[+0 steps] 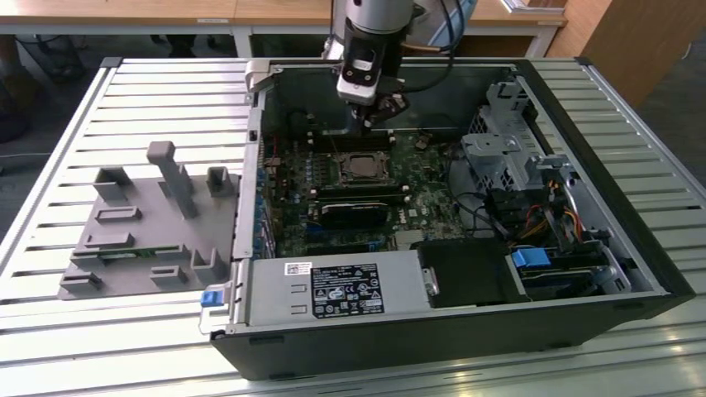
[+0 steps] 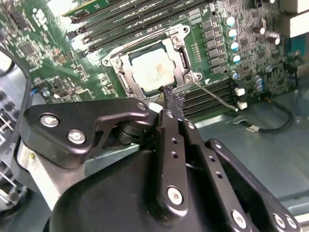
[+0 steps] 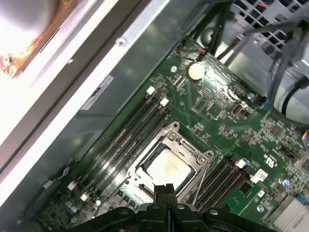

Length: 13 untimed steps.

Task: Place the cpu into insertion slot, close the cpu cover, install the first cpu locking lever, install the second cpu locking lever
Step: 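Install the first cpu locking lever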

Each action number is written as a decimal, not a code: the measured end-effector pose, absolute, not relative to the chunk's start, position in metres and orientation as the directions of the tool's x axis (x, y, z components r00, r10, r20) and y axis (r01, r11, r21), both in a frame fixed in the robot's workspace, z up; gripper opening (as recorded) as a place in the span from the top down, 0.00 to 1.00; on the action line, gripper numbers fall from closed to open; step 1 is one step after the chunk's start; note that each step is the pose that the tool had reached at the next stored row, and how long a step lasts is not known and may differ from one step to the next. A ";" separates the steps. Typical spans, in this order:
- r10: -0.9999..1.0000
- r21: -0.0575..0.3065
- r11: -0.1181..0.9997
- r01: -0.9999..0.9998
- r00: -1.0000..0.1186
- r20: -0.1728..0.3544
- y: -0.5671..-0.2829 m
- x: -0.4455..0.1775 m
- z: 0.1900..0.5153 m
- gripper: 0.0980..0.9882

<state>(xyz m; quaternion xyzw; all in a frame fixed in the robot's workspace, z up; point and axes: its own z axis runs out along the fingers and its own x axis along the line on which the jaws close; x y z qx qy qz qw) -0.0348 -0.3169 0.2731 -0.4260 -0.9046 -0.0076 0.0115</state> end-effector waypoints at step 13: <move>0.642 0.011 0.766 0.643 -0.766 0.028 -0.317 -0.035 0.272 0.99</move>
